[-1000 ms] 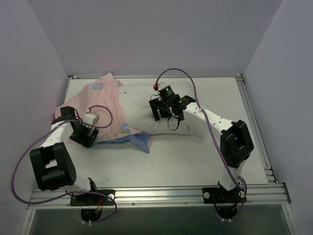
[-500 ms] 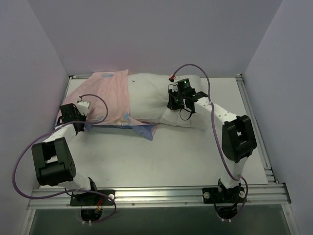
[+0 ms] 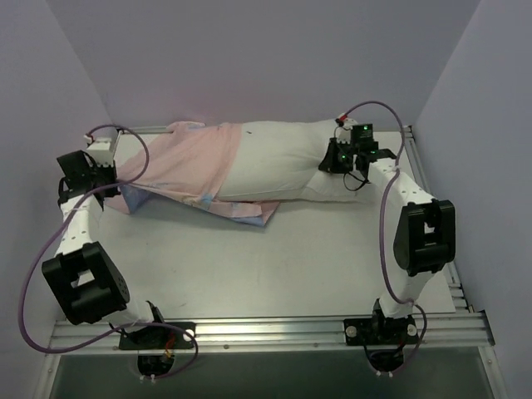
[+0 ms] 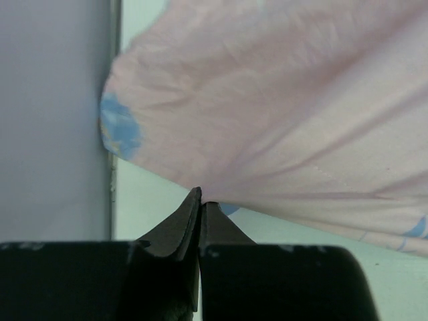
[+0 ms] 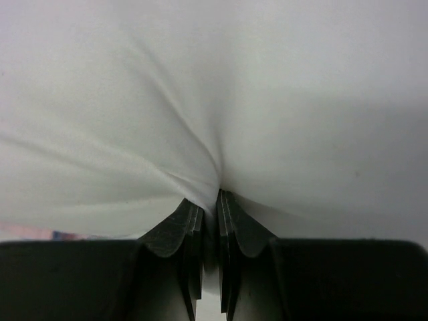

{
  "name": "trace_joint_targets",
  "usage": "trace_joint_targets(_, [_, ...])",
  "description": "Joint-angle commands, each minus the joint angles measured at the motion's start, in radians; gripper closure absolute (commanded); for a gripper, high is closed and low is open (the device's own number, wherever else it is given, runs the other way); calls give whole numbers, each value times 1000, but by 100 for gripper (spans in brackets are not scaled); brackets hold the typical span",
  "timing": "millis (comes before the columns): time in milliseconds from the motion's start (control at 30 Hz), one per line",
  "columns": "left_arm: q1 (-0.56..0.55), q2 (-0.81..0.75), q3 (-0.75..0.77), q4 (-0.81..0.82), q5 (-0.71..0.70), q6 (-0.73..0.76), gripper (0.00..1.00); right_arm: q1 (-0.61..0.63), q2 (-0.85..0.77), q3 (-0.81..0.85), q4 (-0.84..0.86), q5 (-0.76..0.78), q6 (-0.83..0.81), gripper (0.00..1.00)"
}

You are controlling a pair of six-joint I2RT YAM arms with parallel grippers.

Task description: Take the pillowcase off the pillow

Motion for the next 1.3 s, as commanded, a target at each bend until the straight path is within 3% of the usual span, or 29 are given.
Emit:
trace_joint_targets(0, [107,-111,179,-16,-122,-19,98,-246,-21,-29,-139,246,-55,100])
trace_joint_targets(267, [133,-163,379,-87,-193,-9,98,-374,-70,18,-187,330,-90,100])
trace_joint_targets(333, [133,-163,449,-124,-170,-20,98,-392,-76,27,-188,327,-91,100])
trace_joint_targets(400, [130,-158,502,-154,-60,-49,98,-391,-82,33,-170,273,-87,100])
trace_joint_targets(500, [65,-151,522,-200,-1,-57,98,-372,-73,52,-148,226,-79,100])
trace_joint_targets(667, [-207,-108,549,-234,-74,-28,98,-366,-81,80,-96,183,-10,100])
trace_joint_targets(800, [-354,-5,757,-302,-134,-34,98,-365,-112,101,-46,198,44,100])
trace_joint_targets(833, [-363,18,813,-314,-136,-61,98,-363,-110,121,-59,199,47,87])
trace_joint_targets(900, [-371,88,934,-322,-150,-75,98,-352,-104,139,-90,201,42,43])
trace_joint_targets(933, [-373,107,945,-320,-154,-63,93,-346,-104,151,-125,227,39,1])
trace_joint_targets(967, [-373,147,948,-328,-136,-48,54,-337,-105,152,-137,245,36,0])
trace_joint_targets(1000, [-376,171,951,-408,-92,-16,5,-317,-110,150,-147,265,22,0])
trace_joint_targets(1033, [-383,200,973,-491,-18,68,6,-308,-119,149,-170,282,16,0])
trace_joint_targets(1133, [-420,285,1017,-717,-85,74,6,-283,-148,153,-208,334,-2,0])
trace_joint_targets(1267, [-338,135,762,-678,-148,64,6,-262,-225,120,-220,380,45,0])
